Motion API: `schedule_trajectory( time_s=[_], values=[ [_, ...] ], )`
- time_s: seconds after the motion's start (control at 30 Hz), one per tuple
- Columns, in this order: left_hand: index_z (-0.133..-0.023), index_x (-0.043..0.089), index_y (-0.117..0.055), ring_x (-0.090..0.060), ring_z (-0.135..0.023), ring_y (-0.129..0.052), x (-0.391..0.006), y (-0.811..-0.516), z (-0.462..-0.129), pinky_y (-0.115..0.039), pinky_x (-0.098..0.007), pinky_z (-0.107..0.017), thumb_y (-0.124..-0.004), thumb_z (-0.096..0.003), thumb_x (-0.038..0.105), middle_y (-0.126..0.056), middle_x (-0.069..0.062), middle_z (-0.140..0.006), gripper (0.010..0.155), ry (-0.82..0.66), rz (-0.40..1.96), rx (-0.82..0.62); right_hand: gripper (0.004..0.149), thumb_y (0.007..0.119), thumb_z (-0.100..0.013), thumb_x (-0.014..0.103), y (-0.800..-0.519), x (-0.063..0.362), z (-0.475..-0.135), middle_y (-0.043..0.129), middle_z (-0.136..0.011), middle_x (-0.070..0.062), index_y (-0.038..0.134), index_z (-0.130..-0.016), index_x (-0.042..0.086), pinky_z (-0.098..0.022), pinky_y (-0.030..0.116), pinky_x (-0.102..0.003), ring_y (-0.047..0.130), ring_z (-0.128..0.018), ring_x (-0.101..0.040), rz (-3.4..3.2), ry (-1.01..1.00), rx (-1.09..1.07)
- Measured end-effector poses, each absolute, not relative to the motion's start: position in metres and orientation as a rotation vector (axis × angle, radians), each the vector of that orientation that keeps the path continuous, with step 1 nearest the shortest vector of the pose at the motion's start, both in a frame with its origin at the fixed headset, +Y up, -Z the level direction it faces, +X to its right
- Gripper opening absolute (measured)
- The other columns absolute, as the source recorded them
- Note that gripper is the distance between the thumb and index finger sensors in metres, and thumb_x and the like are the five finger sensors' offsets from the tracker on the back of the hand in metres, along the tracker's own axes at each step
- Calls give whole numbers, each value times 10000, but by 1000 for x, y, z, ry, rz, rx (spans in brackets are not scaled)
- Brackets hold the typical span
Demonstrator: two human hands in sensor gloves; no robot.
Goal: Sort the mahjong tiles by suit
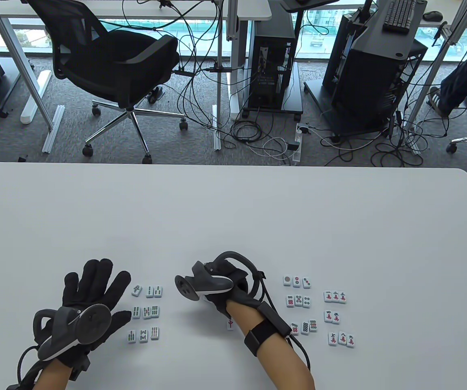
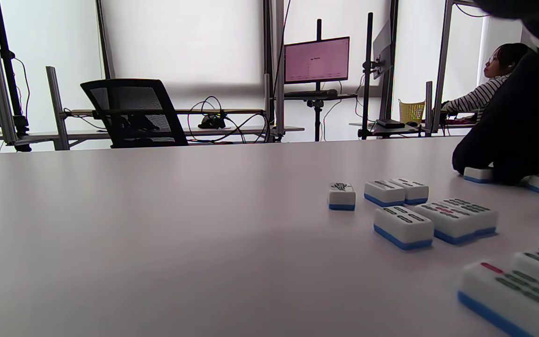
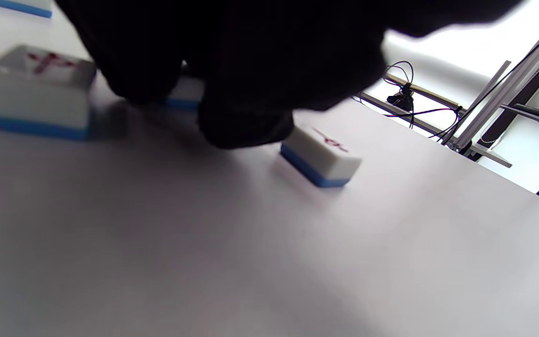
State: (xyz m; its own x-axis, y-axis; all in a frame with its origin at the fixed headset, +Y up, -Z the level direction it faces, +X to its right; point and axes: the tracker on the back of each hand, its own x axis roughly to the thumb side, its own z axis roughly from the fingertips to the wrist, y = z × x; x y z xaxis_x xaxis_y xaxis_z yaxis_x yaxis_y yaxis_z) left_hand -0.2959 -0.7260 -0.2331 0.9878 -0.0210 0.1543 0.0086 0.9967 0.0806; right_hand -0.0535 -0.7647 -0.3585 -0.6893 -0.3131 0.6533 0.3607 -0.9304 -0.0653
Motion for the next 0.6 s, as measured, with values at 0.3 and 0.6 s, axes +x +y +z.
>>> schedule_trajectory(
  time_s=[0.3, 0.6],
  values=[
    [-1085, 488, -281, -213, -1177, -79, -296, -725, -234, -166, -569, -826, -612, -376, 746, 1, 137, -1177, 823, -155, -6, 78, 638, 866, -406, 396, -749, -48, -365, 965, -584, -36, 700, -989, 194, -206, 821, -291, 922, -268, -179, -2688, -109, -978],
    [-1085, 488, -280, -213, -1177, -79, -295, -725, -234, -166, -568, -827, -611, -377, 746, 1, 137, -1177, 823, -162, -11, 77, 568, 843, -447, 316, -765, -68, -357, 969, -539, -1, 693, -986, 224, -189, 816, -279, 911, -243, -153, -2530, -150, -999]
  ],
)
